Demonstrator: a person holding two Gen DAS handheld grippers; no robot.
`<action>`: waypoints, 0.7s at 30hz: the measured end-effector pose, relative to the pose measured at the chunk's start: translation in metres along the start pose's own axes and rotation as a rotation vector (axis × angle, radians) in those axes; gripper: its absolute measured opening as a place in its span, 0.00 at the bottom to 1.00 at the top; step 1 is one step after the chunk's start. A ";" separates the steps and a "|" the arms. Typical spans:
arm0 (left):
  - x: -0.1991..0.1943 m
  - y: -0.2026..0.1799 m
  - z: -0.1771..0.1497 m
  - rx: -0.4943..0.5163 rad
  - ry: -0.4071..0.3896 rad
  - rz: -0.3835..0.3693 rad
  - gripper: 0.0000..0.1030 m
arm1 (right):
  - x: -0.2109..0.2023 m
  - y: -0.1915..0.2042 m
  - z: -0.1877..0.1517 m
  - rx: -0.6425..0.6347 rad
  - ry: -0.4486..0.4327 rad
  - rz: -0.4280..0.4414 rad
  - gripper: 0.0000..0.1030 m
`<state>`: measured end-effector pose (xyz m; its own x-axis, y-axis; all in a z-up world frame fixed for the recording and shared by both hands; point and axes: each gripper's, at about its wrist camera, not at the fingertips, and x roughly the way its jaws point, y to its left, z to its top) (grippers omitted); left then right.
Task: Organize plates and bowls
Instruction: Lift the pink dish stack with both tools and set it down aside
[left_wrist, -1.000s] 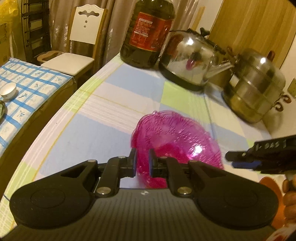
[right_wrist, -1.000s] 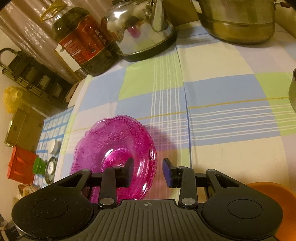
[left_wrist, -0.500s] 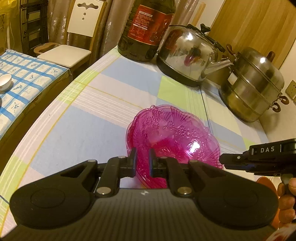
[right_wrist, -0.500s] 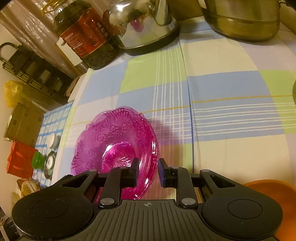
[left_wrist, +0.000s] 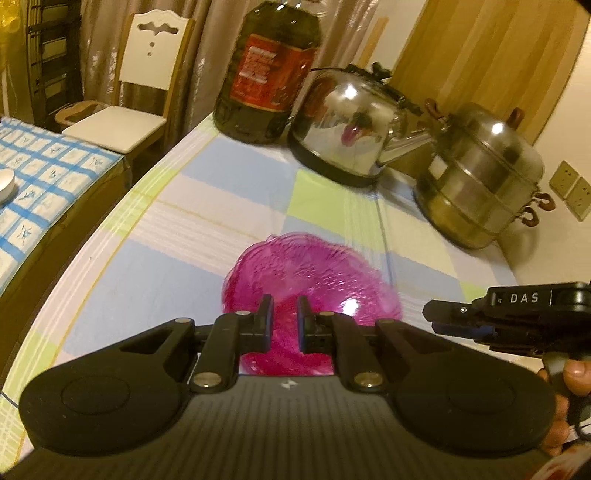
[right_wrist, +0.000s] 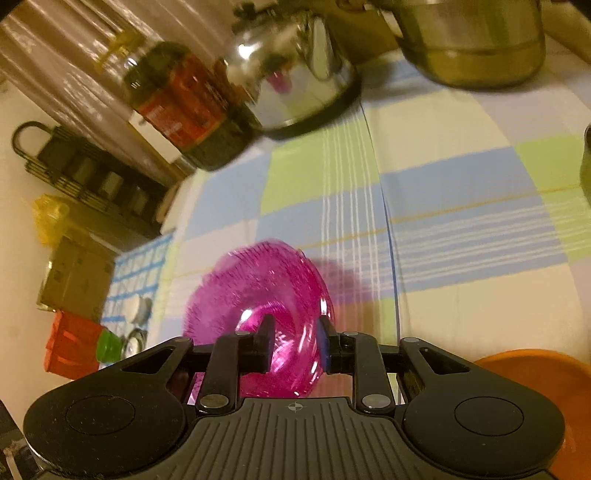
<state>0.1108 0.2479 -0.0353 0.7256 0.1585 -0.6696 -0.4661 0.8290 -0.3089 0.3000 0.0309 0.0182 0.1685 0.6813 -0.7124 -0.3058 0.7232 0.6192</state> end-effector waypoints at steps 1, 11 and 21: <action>-0.004 -0.003 0.002 0.004 -0.003 -0.007 0.09 | -0.005 0.001 0.000 -0.017 -0.015 -0.002 0.34; -0.055 -0.046 0.013 0.056 -0.028 -0.077 0.23 | -0.074 -0.017 -0.033 -0.054 -0.169 -0.025 0.53; -0.084 -0.110 -0.008 0.133 -0.021 -0.179 0.50 | -0.158 -0.053 -0.078 -0.003 -0.303 -0.155 0.53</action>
<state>0.0970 0.1393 0.0502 0.8020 0.0121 -0.5972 -0.2589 0.9080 -0.3294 0.2167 -0.1234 0.0722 0.4838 0.5664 -0.6672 -0.2575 0.8207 0.5101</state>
